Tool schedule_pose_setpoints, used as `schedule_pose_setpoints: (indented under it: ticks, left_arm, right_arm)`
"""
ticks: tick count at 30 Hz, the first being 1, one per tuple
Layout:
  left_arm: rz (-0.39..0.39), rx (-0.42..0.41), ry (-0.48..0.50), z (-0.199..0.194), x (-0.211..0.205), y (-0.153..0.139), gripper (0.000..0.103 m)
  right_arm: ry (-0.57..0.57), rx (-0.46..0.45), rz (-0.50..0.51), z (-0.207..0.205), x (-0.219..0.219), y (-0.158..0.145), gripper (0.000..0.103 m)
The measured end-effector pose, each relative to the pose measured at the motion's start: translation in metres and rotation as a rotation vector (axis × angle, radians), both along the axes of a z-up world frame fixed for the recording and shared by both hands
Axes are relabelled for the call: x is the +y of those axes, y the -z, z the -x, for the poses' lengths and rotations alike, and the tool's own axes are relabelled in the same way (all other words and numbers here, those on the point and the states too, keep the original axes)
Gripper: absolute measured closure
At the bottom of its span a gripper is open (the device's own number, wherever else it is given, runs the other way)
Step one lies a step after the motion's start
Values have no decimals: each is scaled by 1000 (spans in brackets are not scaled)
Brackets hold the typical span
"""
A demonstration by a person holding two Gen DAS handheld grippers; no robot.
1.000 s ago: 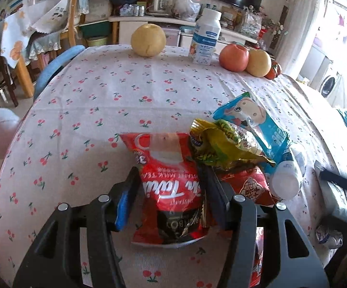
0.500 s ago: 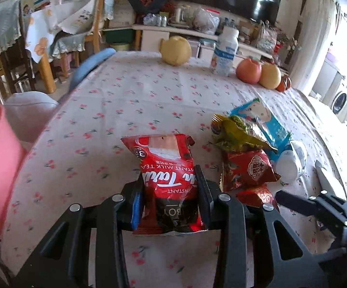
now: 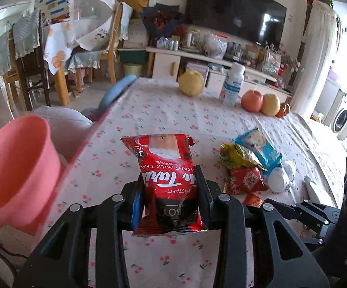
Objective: Collect trash
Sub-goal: 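Carry both red packets over the pink bucket with both tools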
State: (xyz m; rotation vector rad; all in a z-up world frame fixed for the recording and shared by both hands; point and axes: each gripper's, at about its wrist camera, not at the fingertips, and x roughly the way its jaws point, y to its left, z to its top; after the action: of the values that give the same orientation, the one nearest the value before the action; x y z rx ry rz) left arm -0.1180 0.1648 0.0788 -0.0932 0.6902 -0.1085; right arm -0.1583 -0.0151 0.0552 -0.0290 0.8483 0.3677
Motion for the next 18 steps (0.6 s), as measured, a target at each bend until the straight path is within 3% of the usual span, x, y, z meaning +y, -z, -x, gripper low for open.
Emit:
schedule_pose_setpoints:
  ticks: [12, 18]
  left_arm:
    - [-17, -81, -126, 7, 48, -28, 64]
    - [-21, -114, -234, 8, 88, -38, 64]
  right_arm:
    - [-14, -55, -51, 13, 16, -34, 66]
    - [-61, -71, -66, 7, 49, -50, 66]
